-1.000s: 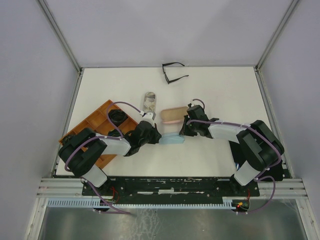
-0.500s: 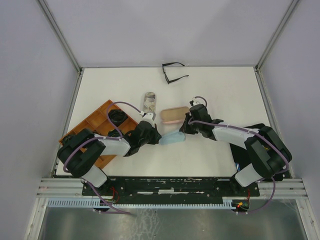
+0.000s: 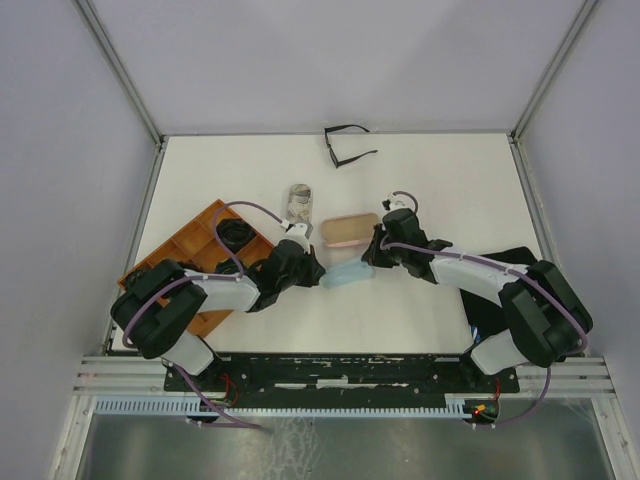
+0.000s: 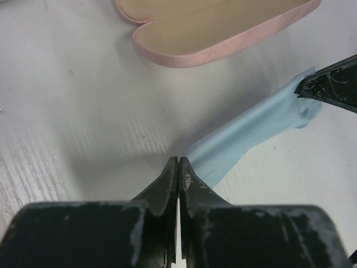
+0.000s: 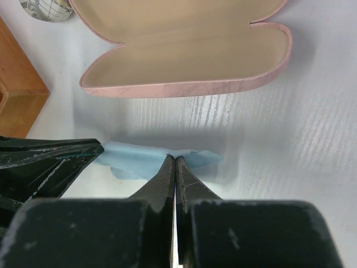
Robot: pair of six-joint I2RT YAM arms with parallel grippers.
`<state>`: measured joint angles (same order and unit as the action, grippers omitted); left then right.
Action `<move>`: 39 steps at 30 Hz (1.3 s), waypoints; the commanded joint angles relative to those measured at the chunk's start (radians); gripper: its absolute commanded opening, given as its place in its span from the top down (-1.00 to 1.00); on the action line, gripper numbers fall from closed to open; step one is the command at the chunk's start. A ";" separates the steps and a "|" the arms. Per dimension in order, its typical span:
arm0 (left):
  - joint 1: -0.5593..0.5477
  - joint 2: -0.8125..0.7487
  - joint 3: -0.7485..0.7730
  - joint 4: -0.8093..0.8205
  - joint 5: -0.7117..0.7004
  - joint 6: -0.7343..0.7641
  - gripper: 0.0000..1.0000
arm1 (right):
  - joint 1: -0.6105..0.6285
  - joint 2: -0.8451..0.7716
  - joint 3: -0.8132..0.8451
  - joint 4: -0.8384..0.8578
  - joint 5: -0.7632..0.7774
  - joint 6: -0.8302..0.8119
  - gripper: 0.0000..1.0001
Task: Organize the sunglasses
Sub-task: Pick up the glasses cleaning cloth from the center of the board, then place the glasses cleaning cloth in the sunglasses case.
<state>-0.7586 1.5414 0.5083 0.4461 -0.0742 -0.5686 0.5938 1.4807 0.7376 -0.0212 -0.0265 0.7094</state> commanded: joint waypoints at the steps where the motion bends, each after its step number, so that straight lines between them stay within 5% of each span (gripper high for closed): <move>1: 0.005 -0.046 0.058 -0.023 0.009 0.044 0.94 | -0.006 -0.064 0.001 0.013 0.065 -0.020 1.00; 20: 0.063 0.031 0.295 -0.093 0.024 0.113 0.94 | -0.079 -0.031 0.138 -0.031 0.105 -0.076 1.00; 39: 0.155 0.213 0.454 -0.072 0.063 0.108 0.94 | -0.171 0.202 0.327 0.012 -0.025 -0.078 1.00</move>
<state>-0.6289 1.7336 0.9092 0.3347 -0.0395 -0.4961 0.4305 1.6558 1.0000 -0.0612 -0.0208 0.6376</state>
